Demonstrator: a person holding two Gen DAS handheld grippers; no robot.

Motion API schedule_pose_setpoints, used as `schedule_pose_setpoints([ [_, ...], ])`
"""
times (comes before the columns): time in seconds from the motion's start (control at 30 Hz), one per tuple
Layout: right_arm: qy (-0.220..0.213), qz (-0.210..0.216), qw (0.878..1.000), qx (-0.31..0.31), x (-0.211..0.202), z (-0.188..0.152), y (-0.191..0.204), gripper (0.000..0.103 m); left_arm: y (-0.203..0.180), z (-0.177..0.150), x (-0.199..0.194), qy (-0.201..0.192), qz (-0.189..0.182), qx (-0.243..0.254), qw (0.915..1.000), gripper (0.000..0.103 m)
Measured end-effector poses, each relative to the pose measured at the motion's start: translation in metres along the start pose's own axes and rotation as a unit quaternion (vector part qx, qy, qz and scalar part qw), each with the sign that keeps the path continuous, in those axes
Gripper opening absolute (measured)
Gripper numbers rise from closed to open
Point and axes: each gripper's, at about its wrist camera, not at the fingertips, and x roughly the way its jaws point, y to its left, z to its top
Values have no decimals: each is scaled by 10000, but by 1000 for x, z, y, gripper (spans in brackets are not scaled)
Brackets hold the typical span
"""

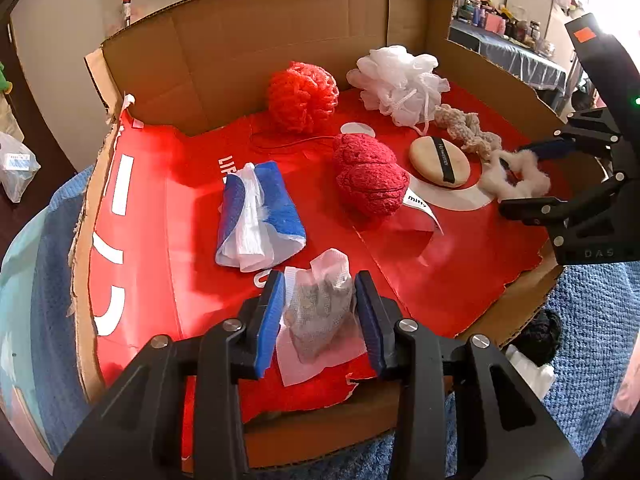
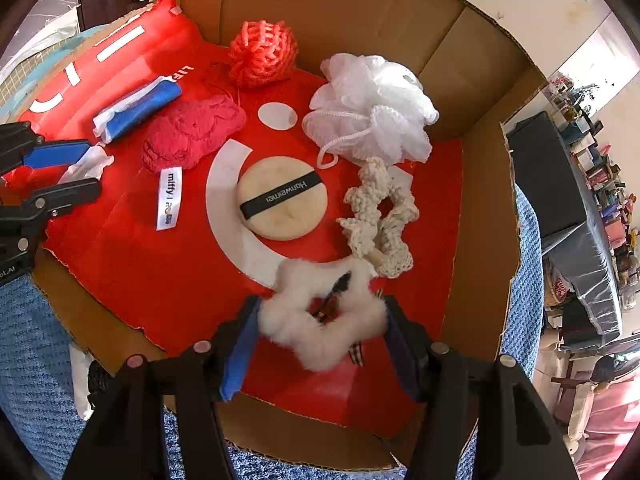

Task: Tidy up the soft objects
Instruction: 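Lower both items onto the box floor and open both tools, then lift both tools out of the box back over the blanket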

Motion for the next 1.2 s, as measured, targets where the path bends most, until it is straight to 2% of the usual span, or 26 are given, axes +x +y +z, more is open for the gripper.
schedule_pose_setpoints([
  [0.47, 21, 10, 10000, 6, -2, -4, 0, 63, 0, -1, 0, 10, -7, -18, 10000, 47],
  [0.97, 59, -3, 9999, 100, -1, -7, -6, 64, -2, -1, -11, -162, -26, -65, 9998, 61],
  [1.2, 5, -50, 9999, 137, -4, -9, -8, 71, -2, -3, -17, -234, -84, -129, 9996, 68],
])
